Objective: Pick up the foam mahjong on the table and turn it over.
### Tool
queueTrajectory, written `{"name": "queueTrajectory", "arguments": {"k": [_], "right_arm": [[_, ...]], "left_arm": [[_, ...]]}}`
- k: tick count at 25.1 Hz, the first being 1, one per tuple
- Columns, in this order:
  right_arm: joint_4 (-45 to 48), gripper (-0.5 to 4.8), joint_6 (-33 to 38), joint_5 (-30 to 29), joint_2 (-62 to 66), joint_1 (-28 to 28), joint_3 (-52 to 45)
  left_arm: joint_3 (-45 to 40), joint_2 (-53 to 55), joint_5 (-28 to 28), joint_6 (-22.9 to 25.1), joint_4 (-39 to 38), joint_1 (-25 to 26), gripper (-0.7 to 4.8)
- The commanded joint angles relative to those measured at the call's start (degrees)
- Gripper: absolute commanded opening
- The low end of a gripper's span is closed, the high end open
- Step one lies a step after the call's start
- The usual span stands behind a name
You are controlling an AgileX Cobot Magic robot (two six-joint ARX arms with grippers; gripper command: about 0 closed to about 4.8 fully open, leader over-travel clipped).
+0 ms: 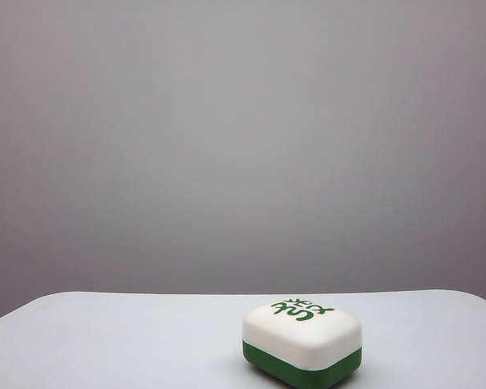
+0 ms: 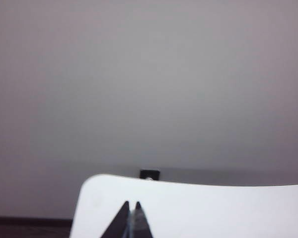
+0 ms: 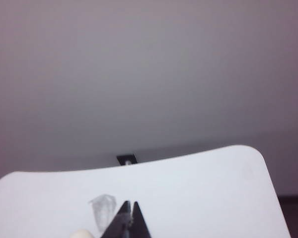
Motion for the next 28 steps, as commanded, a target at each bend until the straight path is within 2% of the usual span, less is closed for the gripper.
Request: {"name": "queueTrajectory", "arguments": {"k": [1,4,7,9,12,15,17,19,20,22,23,24,25,26,28], "right_arm": [[1.5,-0.06,0.1,-1.9,10.1,-0.1,4.5],[3.2,-0.06,-0.7,-8.2,21.5,-0.1,9.0],[3.4,-0.06,-4.2,-17.9,35.5,-0.1,15.6],[3.1,-0.06,-5.3,-24.2,46.9,-0.1,20.8],[3.2,-0.06,-9.3,-27.1,59.0,-0.1,25.0],[3.2,-0.06,-9.6,-29.5,67.3,-0.1,26.8],[3.8,0.02,-10.1,-32.5,72.9,0.0,27.2],[4.9,1.26,-10.1,-36.3,77.7,0.0,27.2],[4.9,1.77,-10.2,-37.4,80.3,0.0,27.3],[5.1,1.87,-11.5,-38.9,83.5,0.0,27.4],[5.5,2.09,-11.5,-39.7,84.2,0.0,27.4],[6.8,3.68,-11.5,-41.9,86.1,0.0,27.4],[7.2,4.2,-11.5,-42.1,86.6,0.0,27.5],[8.3,4.41,-11.5,-42.1,87.6,0.0,27.4],[10.3,4.41,-11.4,-41.8,88.7,0.1,27.5]], "left_arm": [[4.8,6.2,1.6,4.0,-1.5,0.1,-0.05],[8.6,12.6,9.7,5.8,-1.9,0.1,-0.05],[11.5,19.6,16.4,6.6,-3.7,0.0,-0.05],[13.0,24.2,20.9,6.6,-7.5,0.0,-0.05],[14.5,27.7,26.1,6.1,-12.7,0.0,-0.05],[15.5,28.6,24.0,5.5,-15.6,-1.3,-0.05],[15.6,28.7,17.4,3.7,-15.9,-5.2,-0.05],[15.6,28.9,10.4,2.3,-15.8,-11.5,-0.05],[15.6,29.6,5.8,0.2,-15.6,-16.1,-0.05],[15.6,31.5,-2.0,-1.9,-14.5,-23.1,-0.05],[15.6,32.3,-3.5,-1.8,-14.0,-24.7,-0.05],[15.6,34.2,-4.1,-1.8,-12.3,-27.3,-0.05],[15.6,35.1,-3.7,-1.8,-11.3,-27.9,-0.05],[15.6,37.0,-3.3,-1.7,-9.4,-28.3,-0.06],[15.6,39.2,0.3,1.1,-6.5,-28.2,-0.05]]}}
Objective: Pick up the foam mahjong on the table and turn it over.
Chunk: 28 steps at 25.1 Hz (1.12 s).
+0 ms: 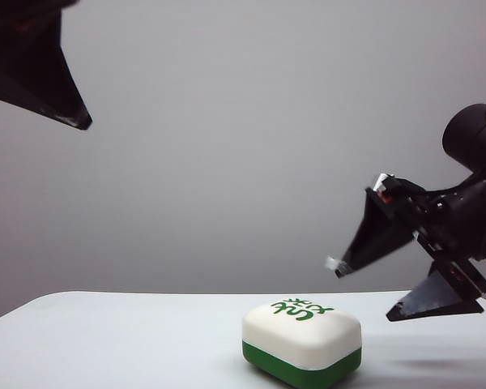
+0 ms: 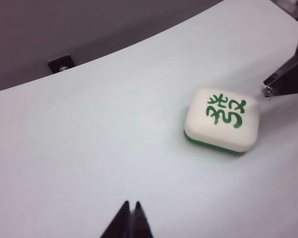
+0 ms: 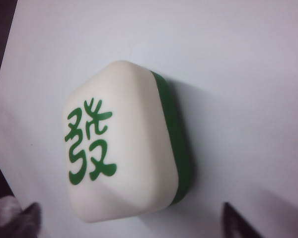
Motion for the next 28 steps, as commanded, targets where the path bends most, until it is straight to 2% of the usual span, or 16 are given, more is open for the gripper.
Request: {"name": "queueTrajectory", "arguments": {"k": [1,2,4,7,10,13,15,17,18,19,20,21,22,24,28], "right_arm": [[3.6,4.41,-0.4,-0.2,1.0,0.1,0.3],[4.5,4.4,-0.4,-0.2,1.6,0.2,0.6],[5.0,4.4,-0.4,0.8,2.5,0.8,1.0],[5.4,4.41,-0.4,0.9,4.0,1.4,1.3],[5.1,4.4,-0.4,0.7,5.6,1.9,1.2],[5.0,4.22,-0.4,0.1,6.8,2.8,1.2],[5.0,3.83,-0.4,-0.4,7.7,3.6,1.2],[5.3,3.38,-0.4,-0.3,8.2,4.3,1.2],[5.4,2.92,-0.4,-0.2,8.3,4.6,1.2],[5.9,2.44,-0.4,0.1,8.5,5.0,1.2],[6.1,1.7,-0.4,0.7,8.6,5.0,1.2],[6.6,0.66,-0.4,1.1,8.7,5.1,1.2],[7.1,0.04,-0.3,1.2,8.7,5.1,1.2],[8.1,-0.08,-0.3,1.8,8.5,5.0,1.3],[8.3,-0.08,-0.4,8.7,6.8,5.0,1.4]], "left_arm": [[0.3,2.3,5.6,4.2,5.3,0.3,-0.05],[0.3,2.7,8.3,7.0,7.4,0.8,-0.05],[0.3,3.2,12.5,8.5,9.7,1.7,-0.05],[0.2,3.3,12.7,9.3,9.9,3.9,-0.05],[0.2,3.3,17.9,9.2,8.6,5.3,-0.05],[0.2,3.2,18.6,9.1,6.5,5.3,-0.05],[0.2,3.2,21.5,9.0,4.5,5.3,-0.05],[0.2,3.2,21.5,9.1,3.3,5.3,-0.05],[0.2,3.2,21.5,9.0,2.8,5.3,-0.05],[0.2,3.2,21.5,9.0,2.4,5.3,-0.05],[0.2,3.2,21.5,9.0,2.1,5.3,-0.05],[0.2,3.2,21.5,9.0,2.0,5.3,-0.05],[0.2,3.2,21.5,9.0,1.9,5.3,-0.05],[0.2,3.2,21.5,9.0,1.9,5.3,-0.05],[0.2,3.2,21.2,8.7,1.9,5.3,-0.05]]}}
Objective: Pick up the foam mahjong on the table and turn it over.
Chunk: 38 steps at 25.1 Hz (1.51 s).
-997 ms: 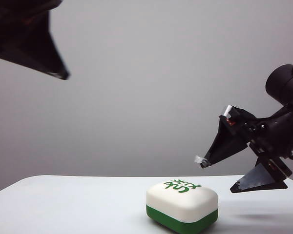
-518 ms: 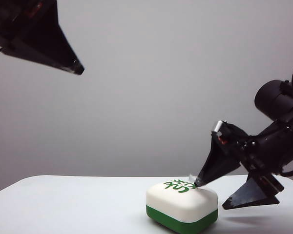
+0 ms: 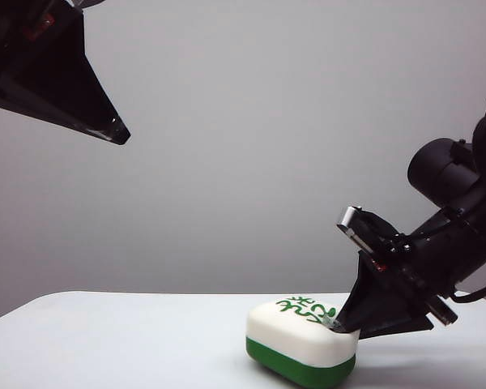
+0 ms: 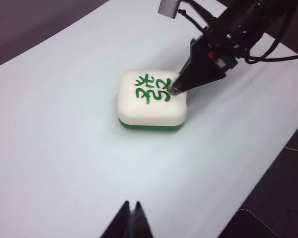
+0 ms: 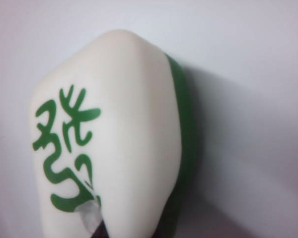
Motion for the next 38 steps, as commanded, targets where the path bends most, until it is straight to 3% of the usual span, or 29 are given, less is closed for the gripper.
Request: {"name": "queueTrajectory", "arguments": {"k": [1,3,10,17,20,23,27,32,33,34,35,38], "right_arm": [[1.2,-0.08,-0.2,7.6,-2.2,0.0,0.2],[1.0,-0.08,-0.2,10.6,-3.7,0.0,0.2],[-2.2,-0.08,-1.5,30.4,-11.4,0.1,0.1],[-7.8,-0.08,-8.8,53.2,-11.8,7.3,0.0],[-6.7,-0.08,-9.0,56.7,-11.7,11.4,0.1],[-6.3,-0.03,-8.7,53.7,-11.7,15.7,0.1],[-6.9,0.85,-8.0,46.9,-11.5,18.0,0.1],[-7.8,0.86,-7.2,48.0,-10.4,20.3,0.1],[-8.0,0.6,-7.5,50.1,-10.2,20.8,0.1],[-8.1,-0.07,-7.5,54.4,-10.0,21.3,0.1],[-8.1,-0.06,-7.8,62.1,-9.6,21.9,0.1],[-6.8,-0.06,-9.0,70.5,-9.6,21.8,0.1]], "left_arm": [[0.3,-0.1,-0.2,-0.3,0.4,0.0,-0.05],[0.3,-0.1,-0.2,-0.4,0.4,0.0,-0.05],[0.3,-0.1,-3.0,-0.4,0.8,0.0,-0.05],[0.3,-0.1,-4.3,-0.4,1.9,0.0,-0.05],[0.3,-0.1,-4.3,-0.4,2.0,0.0,-0.05],[0.3,-0.1,-3.8,-0.4,1.4,0.0,-0.05],[0.3,-0.1,-3.8,-0.4,1.2,0.0,-0.05],[0.3,-0.1,-3.8,-0.4,1.2,0.0,-0.05],[0.3,-0.1,-3.7,-0.4,1.2,0.0,-0.05],[0.3,-0.1,-3.7,-0.4,1.2,0.0,-0.05],[0.3,-0.1,-3.6,-0.4,1.2,0.0,-0.05],[0.3,-0.1,-3.7,-0.4,1.2,0.0,-0.05]]}}
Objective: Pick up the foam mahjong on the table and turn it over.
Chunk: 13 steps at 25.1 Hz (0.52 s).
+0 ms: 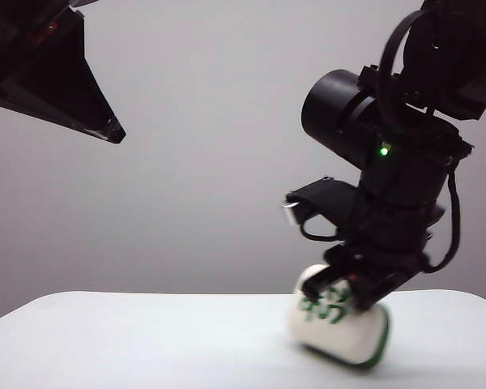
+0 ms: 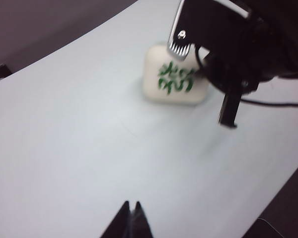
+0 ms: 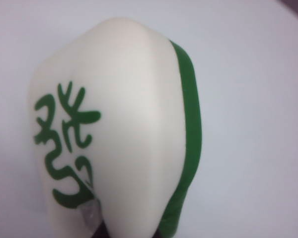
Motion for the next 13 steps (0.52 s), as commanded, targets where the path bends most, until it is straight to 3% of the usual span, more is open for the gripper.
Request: {"name": "queueTrajectory", "arguments": {"k": [1,7,9,10,13], "right_arm": [[1.1,-0.06,-0.7,8.9,-0.1,-0.5,0.0],[2.5,-0.06,-0.7,13.3,0.2,-0.1,0.0],[2.8,-0.05,-0.7,8.4,1.2,0.3,0.1],[2.1,0.02,-0.7,2.0,2.2,0.5,0.0],[1.4,0.87,-0.5,-7.5,3.8,0.6,0.1]], "left_arm": [[0.3,-0.1,0.3,-0.2,0.3,0.0,-0.05],[0.3,-0.1,1.7,-2.4,0.3,0.0,-0.05],[0.3,-0.1,1.7,-2.4,0.5,0.0,-0.05],[0.3,-0.1,1.7,-2.4,0.7,0.0,-0.05],[0.3,-0.1,1.7,-2.4,0.8,0.0,-0.05]]}}
